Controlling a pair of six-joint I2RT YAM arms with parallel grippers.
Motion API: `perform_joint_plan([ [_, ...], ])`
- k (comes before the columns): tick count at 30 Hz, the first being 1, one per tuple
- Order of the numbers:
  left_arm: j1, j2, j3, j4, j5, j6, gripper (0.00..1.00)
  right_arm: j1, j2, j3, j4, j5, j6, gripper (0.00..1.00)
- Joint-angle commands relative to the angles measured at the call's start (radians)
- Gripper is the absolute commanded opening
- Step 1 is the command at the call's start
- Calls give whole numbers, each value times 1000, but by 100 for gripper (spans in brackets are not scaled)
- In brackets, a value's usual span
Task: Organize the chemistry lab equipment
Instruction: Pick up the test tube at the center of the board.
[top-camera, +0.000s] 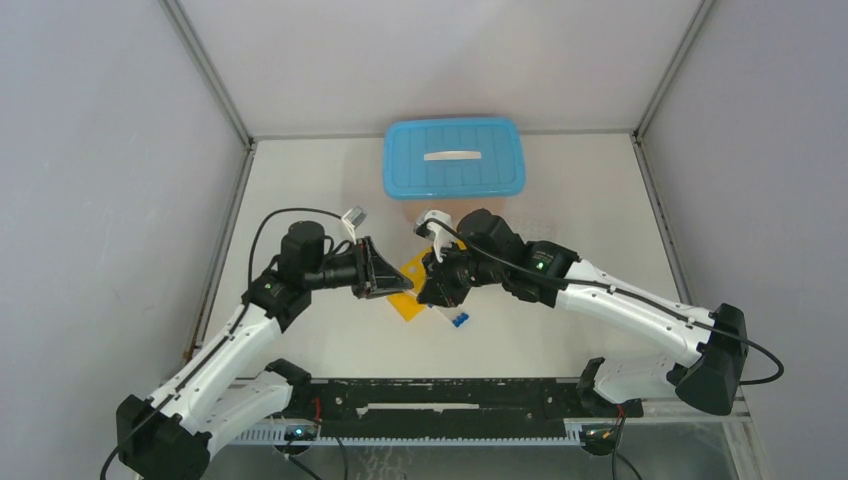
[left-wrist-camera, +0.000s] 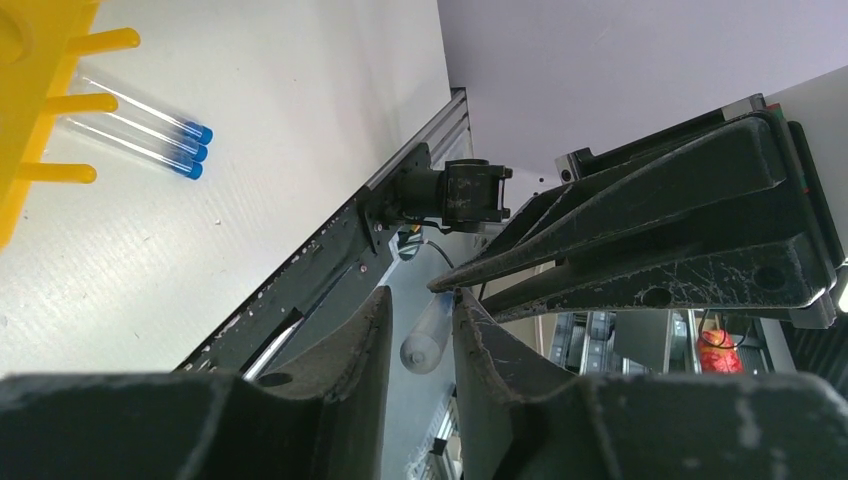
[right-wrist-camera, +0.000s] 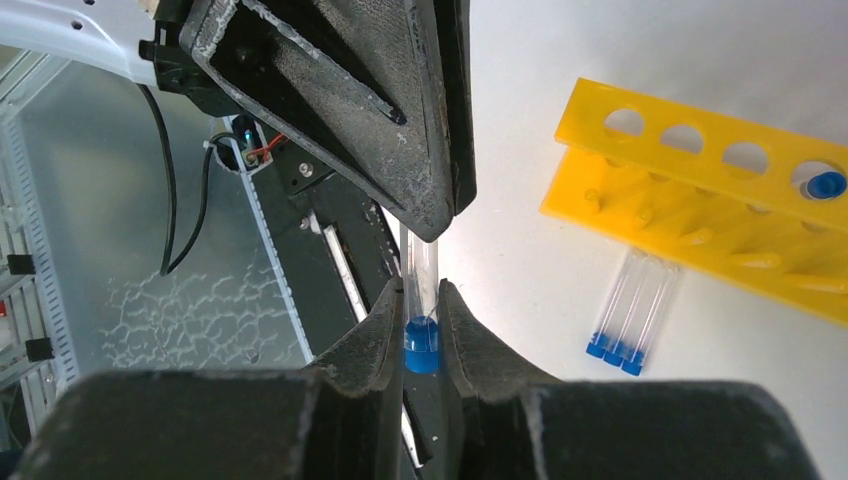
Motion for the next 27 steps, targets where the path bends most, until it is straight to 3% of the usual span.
perform_joint_plan([
  [1,9,-3,45,35,37,29,32,-6,-1,-6,37,-38,-21,17],
  [13,8,-12,34,51,72,31,22,-18,-7,-25,60,-52,-24,17],
  [27,9,-28,24,59,74,22,36,-28,-11,-25,69,-67,-27,17],
])
